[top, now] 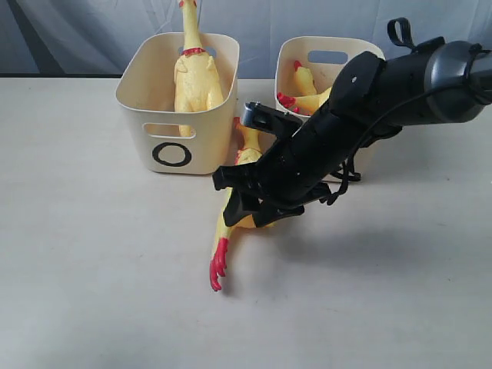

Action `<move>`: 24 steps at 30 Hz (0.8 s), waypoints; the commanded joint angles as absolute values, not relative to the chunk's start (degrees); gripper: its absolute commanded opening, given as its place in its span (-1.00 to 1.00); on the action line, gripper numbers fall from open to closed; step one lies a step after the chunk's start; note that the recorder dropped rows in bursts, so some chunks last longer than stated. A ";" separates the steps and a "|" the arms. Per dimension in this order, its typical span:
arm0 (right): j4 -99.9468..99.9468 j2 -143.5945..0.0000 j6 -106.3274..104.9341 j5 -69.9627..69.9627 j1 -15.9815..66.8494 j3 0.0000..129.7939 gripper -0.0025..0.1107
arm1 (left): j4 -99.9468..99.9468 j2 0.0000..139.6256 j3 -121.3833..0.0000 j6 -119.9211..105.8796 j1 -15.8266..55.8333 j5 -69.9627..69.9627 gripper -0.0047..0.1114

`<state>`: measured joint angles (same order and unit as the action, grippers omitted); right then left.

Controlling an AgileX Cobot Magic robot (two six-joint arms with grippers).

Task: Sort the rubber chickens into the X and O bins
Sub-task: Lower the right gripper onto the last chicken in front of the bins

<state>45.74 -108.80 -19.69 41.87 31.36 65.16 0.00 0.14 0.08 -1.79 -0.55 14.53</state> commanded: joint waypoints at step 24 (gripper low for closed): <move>56.63 -109.47 -25.78 46.34 31.43 65.39 -0.12 | 0.00 0.00 0.00 -1.54 -0.43 14.18 -0.92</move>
